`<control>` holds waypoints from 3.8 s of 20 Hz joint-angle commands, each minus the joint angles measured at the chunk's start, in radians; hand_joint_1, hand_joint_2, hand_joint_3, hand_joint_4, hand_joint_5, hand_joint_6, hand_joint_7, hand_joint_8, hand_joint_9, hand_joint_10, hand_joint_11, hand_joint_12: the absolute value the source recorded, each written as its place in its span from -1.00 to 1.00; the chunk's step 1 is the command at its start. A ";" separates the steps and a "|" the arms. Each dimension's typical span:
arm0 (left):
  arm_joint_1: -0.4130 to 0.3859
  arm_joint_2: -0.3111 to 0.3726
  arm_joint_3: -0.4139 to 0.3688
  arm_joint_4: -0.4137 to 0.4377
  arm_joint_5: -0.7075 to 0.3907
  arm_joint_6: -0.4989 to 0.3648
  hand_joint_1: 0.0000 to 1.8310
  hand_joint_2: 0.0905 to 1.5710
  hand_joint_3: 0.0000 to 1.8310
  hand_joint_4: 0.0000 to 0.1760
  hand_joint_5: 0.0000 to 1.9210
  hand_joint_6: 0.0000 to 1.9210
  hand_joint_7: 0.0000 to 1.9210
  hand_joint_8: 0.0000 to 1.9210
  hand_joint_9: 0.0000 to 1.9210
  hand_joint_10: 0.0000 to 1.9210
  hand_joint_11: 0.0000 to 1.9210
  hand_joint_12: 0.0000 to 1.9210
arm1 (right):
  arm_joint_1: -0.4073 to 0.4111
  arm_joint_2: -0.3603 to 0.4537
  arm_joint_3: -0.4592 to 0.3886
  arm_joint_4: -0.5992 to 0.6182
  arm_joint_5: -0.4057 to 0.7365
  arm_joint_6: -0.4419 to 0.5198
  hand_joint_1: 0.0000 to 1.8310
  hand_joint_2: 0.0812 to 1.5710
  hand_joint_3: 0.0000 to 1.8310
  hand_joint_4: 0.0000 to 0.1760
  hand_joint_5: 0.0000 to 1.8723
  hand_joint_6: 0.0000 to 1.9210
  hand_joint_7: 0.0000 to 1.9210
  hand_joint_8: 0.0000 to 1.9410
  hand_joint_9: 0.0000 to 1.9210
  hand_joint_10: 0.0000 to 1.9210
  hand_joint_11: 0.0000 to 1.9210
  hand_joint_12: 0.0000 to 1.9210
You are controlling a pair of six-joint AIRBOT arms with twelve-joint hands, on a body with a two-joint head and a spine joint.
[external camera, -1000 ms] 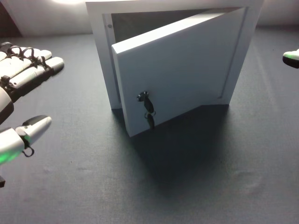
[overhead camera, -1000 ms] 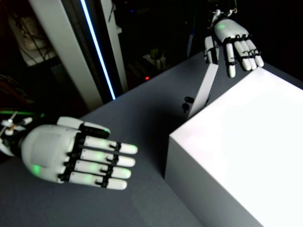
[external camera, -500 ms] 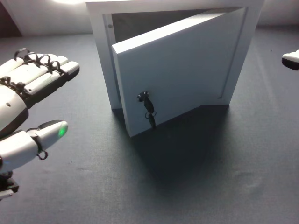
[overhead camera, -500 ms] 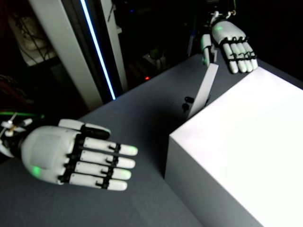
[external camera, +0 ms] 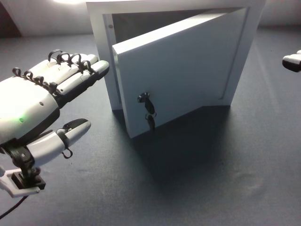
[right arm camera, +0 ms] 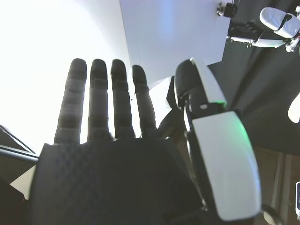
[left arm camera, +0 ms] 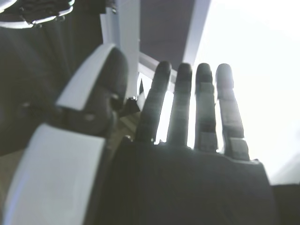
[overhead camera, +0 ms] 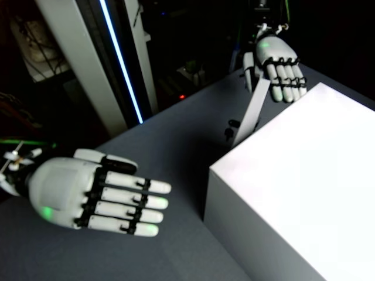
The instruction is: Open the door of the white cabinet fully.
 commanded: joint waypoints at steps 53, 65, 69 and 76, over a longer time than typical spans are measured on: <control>-0.251 -0.199 0.097 0.382 0.120 -0.201 0.15 0.79 -0.99 -1.00 -0.91 -0.99 -0.94 -0.99 -0.90 -0.99 -0.89 -0.83 | 0.008 -0.012 0.021 0.030 0.122 0.023 -0.31 0.70 -1.00 -1.00 -0.70 -1.00 -0.70 -1.00 -0.74 -1.00 -0.74 -0.97; -0.352 -0.291 0.142 0.518 0.208 -0.263 0.33 0.77 -0.96 -1.00 -0.85 -1.00 -0.91 -1.00 -0.91 -1.00 -0.93 -0.87 | 0.008 -0.017 0.027 0.031 0.120 0.031 -0.29 0.70 -1.00 -0.97 -0.67 -0.99 -0.70 -1.00 -0.79 -1.00 -0.83 -0.99; -0.372 -0.311 0.148 0.534 0.213 -0.263 0.07 0.89 -0.88 -1.00 -0.94 -1.00 -0.98 -1.00 -0.97 -1.00 -0.96 -0.92 | 0.008 -0.017 0.027 0.031 0.120 0.033 -0.30 0.69 -1.00 -1.00 -0.67 -1.00 -0.69 -1.00 -0.76 -1.00 -0.78 -0.98; -0.405 -0.366 0.164 0.558 0.225 -0.263 0.15 0.70 -0.95 -1.00 -1.00 -1.00 -1.00 -1.00 -0.99 -1.00 -0.91 -0.97 | 0.008 -0.019 0.028 0.031 0.120 0.033 -0.28 0.72 -1.00 -1.00 -0.68 -1.00 -0.69 -1.00 -0.77 -1.00 -0.81 -0.98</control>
